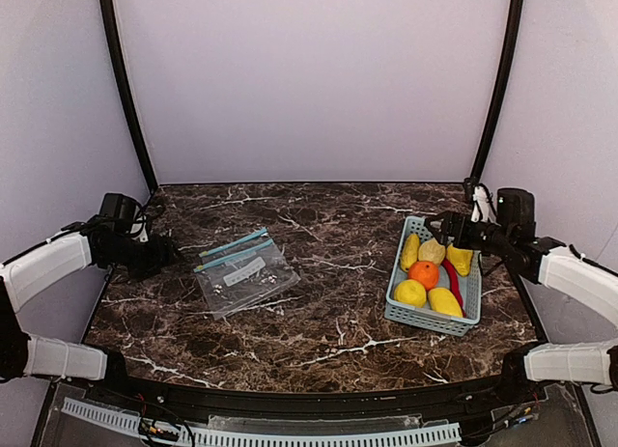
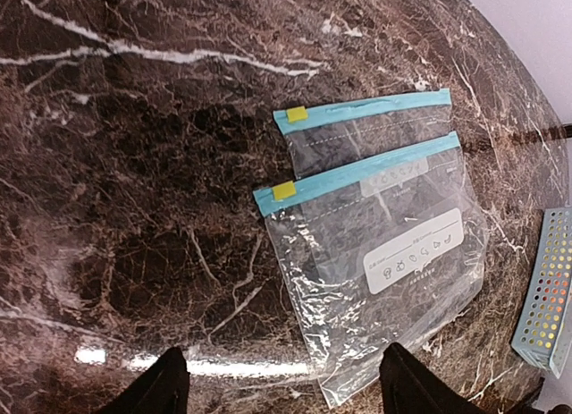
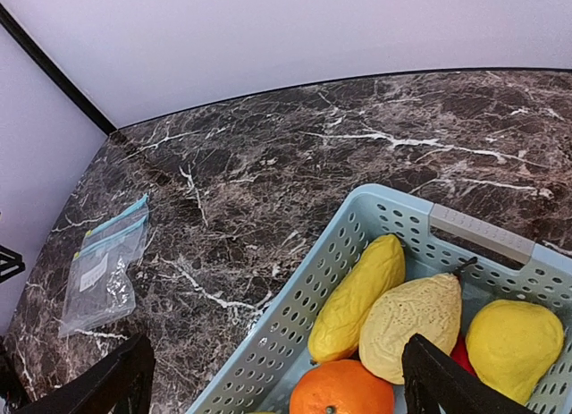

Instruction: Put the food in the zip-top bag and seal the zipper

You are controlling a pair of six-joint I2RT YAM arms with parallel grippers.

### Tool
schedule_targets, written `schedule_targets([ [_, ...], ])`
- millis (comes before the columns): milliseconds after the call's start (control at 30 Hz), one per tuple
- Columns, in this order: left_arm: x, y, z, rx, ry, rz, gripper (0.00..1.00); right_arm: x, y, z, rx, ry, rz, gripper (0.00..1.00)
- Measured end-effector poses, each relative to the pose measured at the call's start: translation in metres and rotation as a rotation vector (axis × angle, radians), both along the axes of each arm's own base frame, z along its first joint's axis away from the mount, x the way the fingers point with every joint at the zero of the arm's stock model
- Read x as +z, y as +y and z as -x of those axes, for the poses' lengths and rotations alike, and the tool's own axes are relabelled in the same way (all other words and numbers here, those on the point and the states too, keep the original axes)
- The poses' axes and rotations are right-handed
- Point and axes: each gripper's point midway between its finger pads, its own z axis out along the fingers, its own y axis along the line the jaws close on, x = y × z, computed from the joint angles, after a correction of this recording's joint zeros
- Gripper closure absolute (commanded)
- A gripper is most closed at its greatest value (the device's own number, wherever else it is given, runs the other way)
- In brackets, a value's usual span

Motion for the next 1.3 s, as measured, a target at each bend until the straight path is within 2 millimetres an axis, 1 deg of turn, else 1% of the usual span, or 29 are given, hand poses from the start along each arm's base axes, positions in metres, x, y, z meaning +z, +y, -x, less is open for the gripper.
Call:
schedule_targets([
  [67,-0.015,-0.005,0.002,-0.006,0.036,0.025,0.32,-0.003,0.007,0.000,0.019,0.009,-0.002,0.06],
  [133,-0.025,-0.010,0.003,-0.010,0.058,0.044,0.36,-0.004,0.014,-0.001,0.034,0.013,-0.007,0.06],
  [267,-0.047,-0.025,0.003,-0.040,0.113,0.076,0.37,-0.003,0.022,-0.006,0.047,0.012,-0.013,0.06],
  [367,-0.058,-0.033,-0.001,-0.054,0.135,0.091,0.38,0.000,0.029,-0.009,0.063,0.004,-0.016,0.06],
  [533,-0.071,-0.036,-0.010,-0.053,0.158,0.092,0.38,0.001,0.039,-0.009,0.087,-0.001,-0.016,0.06],
  [667,-0.081,-0.037,-0.022,-0.048,0.185,0.083,0.38,0.000,0.042,-0.008,0.095,0.002,-0.013,0.06],
  [767,-0.087,-0.037,-0.030,-0.044,0.193,0.075,0.40,0.000,0.043,-0.008,0.094,0.001,-0.010,0.06],
  [1000,-0.088,-0.037,-0.054,-0.032,0.174,0.059,0.41,0.000,0.044,-0.007,0.094,-0.001,-0.007,0.06],
  [1067,-0.089,-0.036,-0.059,-0.026,0.171,0.050,0.47,0.000,0.045,-0.007,0.095,-0.001,-0.008,0.06],
  [1200,-0.091,-0.033,-0.067,-0.010,0.165,0.034,0.64,0.000,0.047,-0.006,0.102,-0.001,-0.008,0.06],
  [1300,-0.094,-0.031,-0.068,0.000,0.167,0.020,0.74,0.000,0.048,-0.006,0.104,0.000,-0.007,0.06],
])
